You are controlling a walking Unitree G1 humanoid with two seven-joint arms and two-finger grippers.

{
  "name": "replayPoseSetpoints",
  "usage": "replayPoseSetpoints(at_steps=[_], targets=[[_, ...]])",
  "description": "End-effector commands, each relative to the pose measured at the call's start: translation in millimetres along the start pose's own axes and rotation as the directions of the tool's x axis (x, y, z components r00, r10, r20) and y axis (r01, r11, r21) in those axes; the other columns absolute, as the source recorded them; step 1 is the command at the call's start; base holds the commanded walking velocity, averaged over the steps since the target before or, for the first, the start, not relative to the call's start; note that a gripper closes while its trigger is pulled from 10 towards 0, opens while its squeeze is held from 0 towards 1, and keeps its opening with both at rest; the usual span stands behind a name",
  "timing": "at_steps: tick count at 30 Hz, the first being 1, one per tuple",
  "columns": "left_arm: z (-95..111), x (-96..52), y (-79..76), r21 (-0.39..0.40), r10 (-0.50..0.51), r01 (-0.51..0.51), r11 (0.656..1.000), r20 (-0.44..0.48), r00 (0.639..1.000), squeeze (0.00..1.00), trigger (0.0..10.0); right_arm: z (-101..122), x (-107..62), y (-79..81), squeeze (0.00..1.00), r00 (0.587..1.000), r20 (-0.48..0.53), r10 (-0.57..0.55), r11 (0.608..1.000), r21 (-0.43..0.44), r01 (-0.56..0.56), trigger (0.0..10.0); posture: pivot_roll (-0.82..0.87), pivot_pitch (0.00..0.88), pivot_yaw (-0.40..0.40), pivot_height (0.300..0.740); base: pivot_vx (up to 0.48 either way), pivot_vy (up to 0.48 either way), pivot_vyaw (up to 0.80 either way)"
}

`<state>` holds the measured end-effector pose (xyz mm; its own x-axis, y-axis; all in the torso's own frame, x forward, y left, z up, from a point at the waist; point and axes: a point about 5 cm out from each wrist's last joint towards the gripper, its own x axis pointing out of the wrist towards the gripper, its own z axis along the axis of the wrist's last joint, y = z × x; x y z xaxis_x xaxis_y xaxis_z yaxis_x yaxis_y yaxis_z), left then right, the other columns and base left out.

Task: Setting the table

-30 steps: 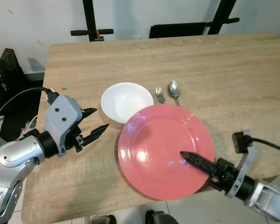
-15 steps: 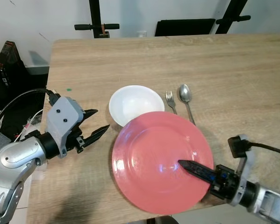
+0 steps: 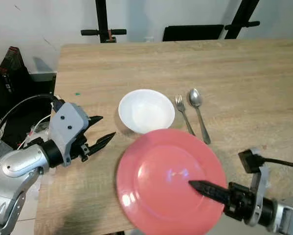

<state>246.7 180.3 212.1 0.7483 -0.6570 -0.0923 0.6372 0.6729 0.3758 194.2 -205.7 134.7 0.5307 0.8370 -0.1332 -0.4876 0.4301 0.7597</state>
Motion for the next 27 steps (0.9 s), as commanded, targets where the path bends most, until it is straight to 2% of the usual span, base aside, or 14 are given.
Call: replayPoseSetpoints(at_steps=[1,5,6,7,12,13,14,15,21,22,23,25,27], targets=[[-3,0.1,-3.0,-0.002,-0.009,0.009,1.0,-0.01,1.0,0.0,10.0,-2,0.6,-2.6,0.0,1.0,-0.013,-0.011,1.0,-0.01,0.011,10.0,-0.05,0.071,0.036,0.74,0.0,0.0,0.0],[-3,0.2,-2.8,-0.002,-0.007,0.007,1.0,-0.01,1.0,0.0,10.0,-4,3.6,-7.1,0.0,0.999,-0.015,-0.037,0.999,-0.007,0.037,10.0,-0.05,0.071,0.035,0.74,0.0,0.0,0.0],[-3,0.3,-3.4,-0.002,-0.007,0.007,1.0,-0.01,1.0,0.0,10.0,-4,4.7,-6.8,0.54,1.0,-0.004,-0.025,1.0,-0.001,0.025,10.0,-0.04,0.071,0.035,0.74,0.0,0.0,0.0],[-3,0.3,-3.7,-0.003,-0.007,0.007,1.0,-0.01,1.0,0.0,10.0,-2,5.2,-6.8,1.0,1.0,0.007,-0.022,1.0,0.0,0.022,10.0,-0.04,0.071,0.035,0.74,0.0,0.0,0.0],[-3,0.5,-4.3,-0.004,-0.008,0.008,1.0,-0.012,1.0,0.0,10.0,3,3.2,-7.2,1.0,0.999,0.038,-0.018,1.0,-0.021,0.019,10.0,-0.04,0.071,0.035,0.74,0.0,0.0,0.0],[-2,0.4,-4.5,-0.005,-0.009,0.009,1.0,-0.011,1.0,0.0,10.0,5,1.7,-7.5,0.96,0.998,0.053,-0.02,0.999,-0.027,0.021,10.0,-0.04,0.074,0.036,0.74,0.0,0.0,0.0],[-2,0.4,-4.7,-0.005,-0.01,0.01,1.0,-0.011,1.0,0.0,10.0,8,0.0,-8.1,0.67,0.997,0.068,-0.022,0.999,-0.029,0.024,10.0,-0.04,0.074,0.036,0.74,0.0,0.0,0.0],[-2,0.5,-5.1,-0.006,-0.012,0.011,1.0,-0.01,1.0,0.0,10.0,11,-2.7,-9.2,0.0,0.996,0.086,-0.026,0.999,-0.033,0.028,10.0,-0.05,0.074,0.036,0.74,0.0,0.0,0.0],[-2,1.1,-6.2,-0.009,-0.016,0.016,1.0,-0.008,1.0,0.0,10.0,20,-13.6,-11.2,0.0,0.993,0.111,-0.051,0.996,-0.07,0.059,10.0,-0.05,0.076,0.036,0.74,0.0,0.0,0.0],[-2,1.2,-6.5,-0.01,-0.018,0.018,1.0,-0.008,1.0,0.0,10.0,24,-21.0,-13.7,0.0,0.991,0.115,-0.072,0.993,-0.083,0.082,10.0,-0.05,0.078,0.037,0.74,0.0,0.0,0.0],[-2,1.2,-6.5,-0.01,-0.018,0.018,1.0,-0.008,1.0,0.0,10.0,24,-21.0,-13.7,0.0,0.991,0.115,-0.072,0.993,-0.083,0.082,10.0,-0.05,0.078,0.037,0.74,0.0,0.0,0.0],[-2,1.6,-6.7,-0.012,-0.021,0.021,1.0,-0.009,1.0,0.0,10.0,31,-36.7,-17.1,0.0,0.987,0.125,-0.102,0.989,-0.091,0.113,10.0,-0.06,0.078,0.041,0.74,0.0,0.0,0.0],[-2,1.7,-6.6,-0.012,-0.022,0.022,1.0,-0.009,1.0,0.0,10.0,32,-39.7,-17.5,0.0,0.987,0.124,-0.106,0.988,-0.096,0.118,10.0,-0.06,0.078,0.042,0.74,0.0,0.0,0.0]])
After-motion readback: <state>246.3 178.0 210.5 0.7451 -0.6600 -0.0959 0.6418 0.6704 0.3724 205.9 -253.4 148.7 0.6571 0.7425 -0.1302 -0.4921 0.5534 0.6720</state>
